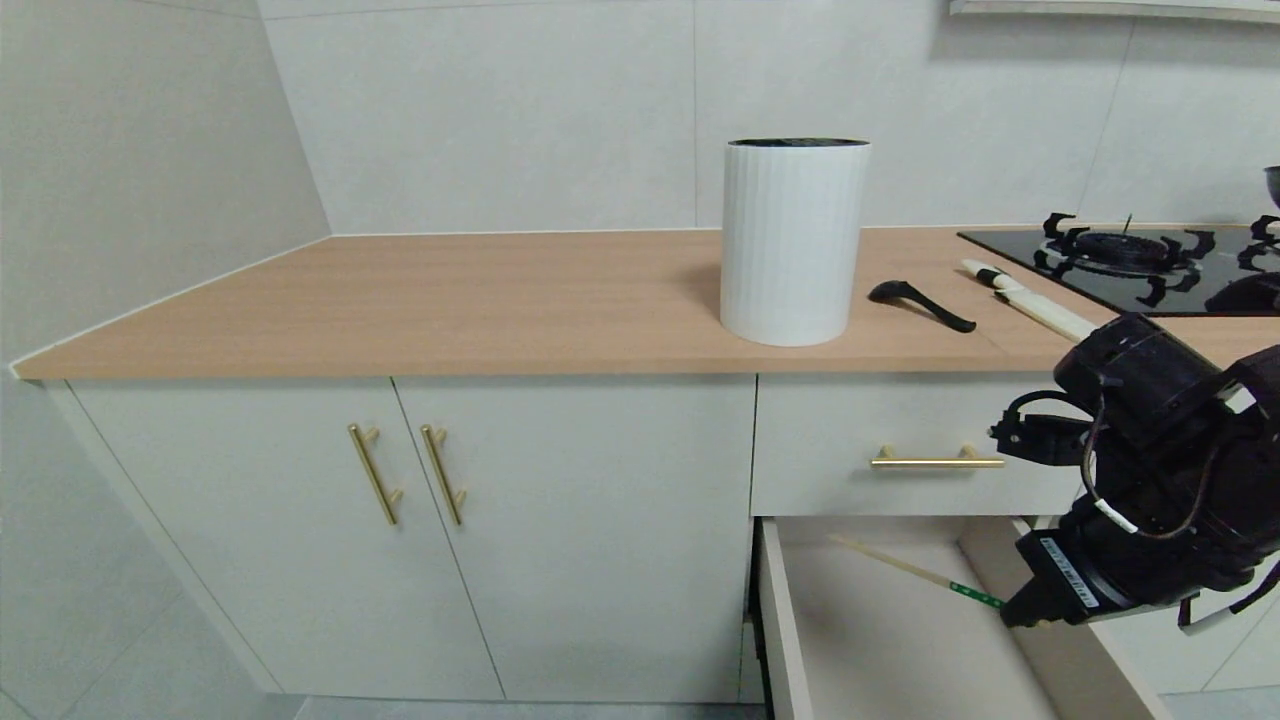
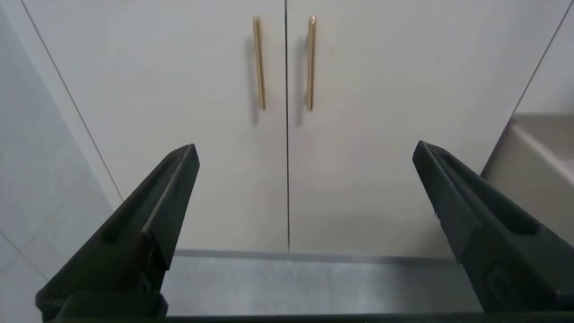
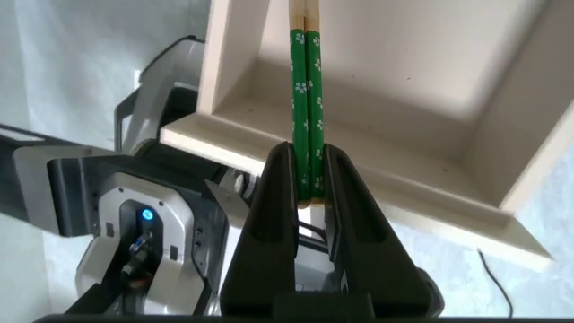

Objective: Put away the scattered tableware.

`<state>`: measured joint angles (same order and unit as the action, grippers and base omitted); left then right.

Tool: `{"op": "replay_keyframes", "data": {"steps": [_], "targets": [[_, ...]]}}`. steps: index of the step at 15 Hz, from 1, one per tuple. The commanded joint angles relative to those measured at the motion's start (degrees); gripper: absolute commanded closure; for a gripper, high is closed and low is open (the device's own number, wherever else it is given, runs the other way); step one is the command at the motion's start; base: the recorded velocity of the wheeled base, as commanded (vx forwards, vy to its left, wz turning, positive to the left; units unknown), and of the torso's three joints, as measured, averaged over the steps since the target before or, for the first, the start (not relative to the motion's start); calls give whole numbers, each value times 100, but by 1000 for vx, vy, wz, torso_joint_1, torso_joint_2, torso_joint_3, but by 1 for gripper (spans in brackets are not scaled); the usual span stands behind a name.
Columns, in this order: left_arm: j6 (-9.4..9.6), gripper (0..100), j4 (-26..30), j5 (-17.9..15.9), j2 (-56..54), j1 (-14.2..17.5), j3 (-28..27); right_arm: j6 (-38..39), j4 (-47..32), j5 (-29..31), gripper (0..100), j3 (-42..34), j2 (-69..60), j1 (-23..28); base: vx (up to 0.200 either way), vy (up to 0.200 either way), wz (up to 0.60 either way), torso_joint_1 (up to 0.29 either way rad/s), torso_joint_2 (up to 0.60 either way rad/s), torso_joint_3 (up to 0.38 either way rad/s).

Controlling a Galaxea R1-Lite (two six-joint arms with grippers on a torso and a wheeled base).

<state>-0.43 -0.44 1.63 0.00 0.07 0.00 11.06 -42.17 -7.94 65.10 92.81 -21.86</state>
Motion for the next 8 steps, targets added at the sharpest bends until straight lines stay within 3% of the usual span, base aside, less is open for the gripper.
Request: {"op": "replay_keyframes", "data": {"steps": [1, 5, 8], "targets": [[-1, 0, -9, 4, 0, 1, 0, 2, -2, -6, 100, 3, 53, -3, 0, 0, 0, -129, 456, 310], [-1, 0, 0, 4, 0, 1, 0, 28, 77, -6, 100, -6, 53, -3, 0, 0, 0, -104, 438, 323], [-1, 0, 0, 4, 0, 1, 0, 28, 77, 3, 100, -6, 71, -3, 0, 0, 0, -28, 154, 111]]}}
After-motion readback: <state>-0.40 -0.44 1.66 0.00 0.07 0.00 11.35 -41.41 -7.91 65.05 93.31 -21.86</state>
